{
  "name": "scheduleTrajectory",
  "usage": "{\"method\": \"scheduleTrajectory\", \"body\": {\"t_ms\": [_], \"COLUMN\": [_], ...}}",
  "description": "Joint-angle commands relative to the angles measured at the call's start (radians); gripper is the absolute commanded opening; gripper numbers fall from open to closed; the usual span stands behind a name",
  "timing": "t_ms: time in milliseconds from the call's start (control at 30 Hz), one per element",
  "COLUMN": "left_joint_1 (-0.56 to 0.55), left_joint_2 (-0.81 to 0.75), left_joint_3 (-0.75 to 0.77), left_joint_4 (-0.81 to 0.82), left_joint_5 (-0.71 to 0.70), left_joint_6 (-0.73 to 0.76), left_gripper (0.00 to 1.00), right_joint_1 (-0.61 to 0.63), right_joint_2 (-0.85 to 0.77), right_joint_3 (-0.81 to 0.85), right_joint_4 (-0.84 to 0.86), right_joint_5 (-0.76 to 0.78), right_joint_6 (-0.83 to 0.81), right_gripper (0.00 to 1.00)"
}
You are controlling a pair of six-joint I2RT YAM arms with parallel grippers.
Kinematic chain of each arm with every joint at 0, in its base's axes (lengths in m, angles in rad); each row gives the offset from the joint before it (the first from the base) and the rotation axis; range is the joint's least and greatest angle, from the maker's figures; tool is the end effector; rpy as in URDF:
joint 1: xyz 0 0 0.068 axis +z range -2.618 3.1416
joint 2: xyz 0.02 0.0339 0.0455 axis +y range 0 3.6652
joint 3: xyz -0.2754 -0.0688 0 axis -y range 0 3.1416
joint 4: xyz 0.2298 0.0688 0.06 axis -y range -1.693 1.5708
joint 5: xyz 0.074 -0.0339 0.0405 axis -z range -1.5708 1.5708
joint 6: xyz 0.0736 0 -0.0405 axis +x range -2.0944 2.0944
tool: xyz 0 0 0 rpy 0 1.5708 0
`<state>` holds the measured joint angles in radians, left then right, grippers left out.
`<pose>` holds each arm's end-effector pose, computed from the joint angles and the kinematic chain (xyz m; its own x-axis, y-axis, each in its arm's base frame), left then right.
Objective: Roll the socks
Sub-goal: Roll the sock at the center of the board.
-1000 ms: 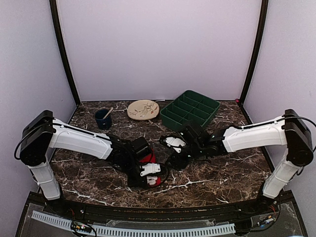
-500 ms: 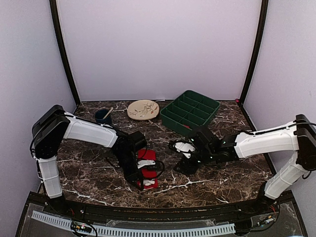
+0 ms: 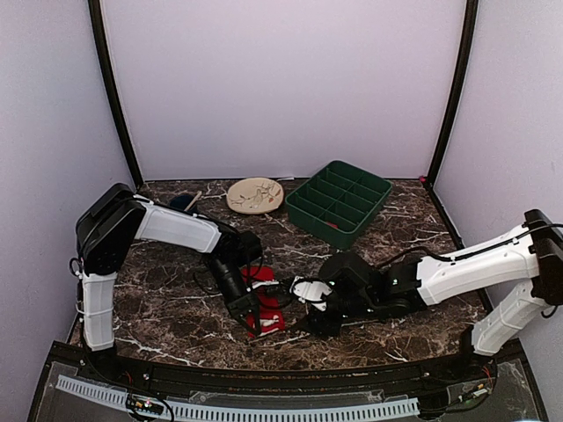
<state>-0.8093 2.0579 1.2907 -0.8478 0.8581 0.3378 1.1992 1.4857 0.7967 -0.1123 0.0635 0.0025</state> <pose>0.2016 -0.2922 0.1185 -0.5012 0.8398 -0.2088 0.6532 0.2089 -0.7278 0.1186 0.2915 0.1822 -0.2631 -0.6682 -0.6959 -0.9132 0.4052 -0.0438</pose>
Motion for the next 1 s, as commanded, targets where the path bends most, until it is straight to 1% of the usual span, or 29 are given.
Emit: {"method": "scheduleTrajectory", "body": {"t_ms": [0,100,333,400,433,500,700,833,967], "left_joint_1": [0.016,0.018,0.024,0.024,0.024,0.024,0.024,0.024,0.025], "left_joint_2": [0.016,0.023,0.072,0.087,0.093,0.097,0.098,0.104,0.106], "left_joint_3": [0.022,0.028,0.058,0.066,0.071,0.07,0.072,0.075,0.076], "left_joint_4": [-0.066,-0.072,-0.094,-0.106,-0.11,-0.112,-0.116,-0.122,-0.125], "left_joint_5": [0.054,0.065,0.097,0.111,0.118,0.122,0.138,0.143,0.149], "left_joint_6": [0.031,0.033,0.051,0.059,0.061,0.064,0.072,0.074,0.075], "left_gripper": [0.0,0.0,0.0,0.0,0.0,0.0,0.0,0.0,0.0], "right_joint_1": [0.084,0.135,0.172,0.174,0.176,0.179,0.183,0.191,0.192], "right_joint_2": [0.062,0.115,0.195,0.211,0.219,0.235,0.252,0.25,0.276], "right_joint_3": [0.044,0.08,0.154,0.169,0.177,0.19,0.209,0.213,0.253], "right_joint_4": [0.044,0.035,0.003,0.003,0.003,-0.002,-0.024,-0.031,-0.066], "right_joint_5": [0.107,0.157,0.212,0.216,0.219,0.231,0.218,0.195,0.168], "right_joint_6": [-0.057,-0.097,-0.188,-0.217,-0.231,-0.256,-0.308,-0.341,-0.363], "right_gripper": [0.71,0.71,0.74,0.77,0.83,0.87,0.83,0.77,0.67]}}
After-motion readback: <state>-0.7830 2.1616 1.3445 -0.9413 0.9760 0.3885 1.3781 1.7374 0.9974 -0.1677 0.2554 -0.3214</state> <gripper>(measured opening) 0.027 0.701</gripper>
